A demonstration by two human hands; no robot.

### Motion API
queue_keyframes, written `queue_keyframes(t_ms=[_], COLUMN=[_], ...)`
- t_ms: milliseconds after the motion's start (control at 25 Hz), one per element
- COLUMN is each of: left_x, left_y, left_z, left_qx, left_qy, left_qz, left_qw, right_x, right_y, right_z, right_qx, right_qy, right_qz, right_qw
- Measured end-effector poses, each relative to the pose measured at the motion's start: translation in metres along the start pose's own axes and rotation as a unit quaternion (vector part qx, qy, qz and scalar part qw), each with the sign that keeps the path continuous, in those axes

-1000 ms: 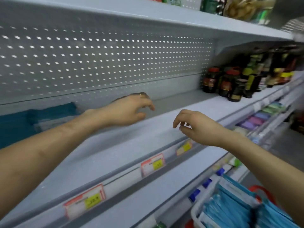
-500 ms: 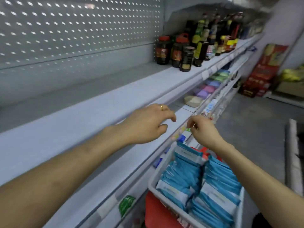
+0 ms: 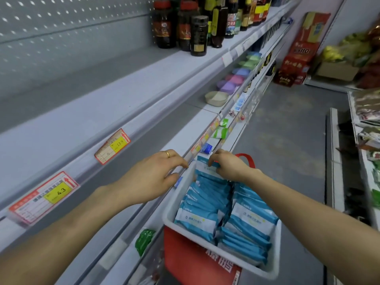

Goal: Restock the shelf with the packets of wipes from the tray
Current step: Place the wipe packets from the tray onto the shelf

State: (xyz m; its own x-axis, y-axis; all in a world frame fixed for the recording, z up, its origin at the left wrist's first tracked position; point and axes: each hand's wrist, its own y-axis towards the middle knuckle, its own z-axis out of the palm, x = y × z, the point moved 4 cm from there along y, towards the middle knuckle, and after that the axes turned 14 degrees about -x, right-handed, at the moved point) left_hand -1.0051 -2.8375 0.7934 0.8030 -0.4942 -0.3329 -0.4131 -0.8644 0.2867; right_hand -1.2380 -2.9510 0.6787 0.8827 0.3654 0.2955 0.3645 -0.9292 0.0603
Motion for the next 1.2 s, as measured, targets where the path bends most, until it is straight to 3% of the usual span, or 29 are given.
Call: queue_keyframes(t_ms=[520, 1200], left_x=[0.02, -0.063], left_y=[-0.024, -0.006], left_z=[0.016, 0.145], left_qx=[0.025, 0.123], left_qy=[-0.007, -0.098], left_qz=[-0.041, 0.042], left_qw=[0.999, 0.987], right_x=[0.019, -0.035], right_y=[-0.004, -0.143], right_z=[0.028, -0.109], right_qx=[0.037, -0.081], right_qy=[-0.026, 0.024], right_qz=[-0.055, -0.036], right_qw=[0.997, 0.996])
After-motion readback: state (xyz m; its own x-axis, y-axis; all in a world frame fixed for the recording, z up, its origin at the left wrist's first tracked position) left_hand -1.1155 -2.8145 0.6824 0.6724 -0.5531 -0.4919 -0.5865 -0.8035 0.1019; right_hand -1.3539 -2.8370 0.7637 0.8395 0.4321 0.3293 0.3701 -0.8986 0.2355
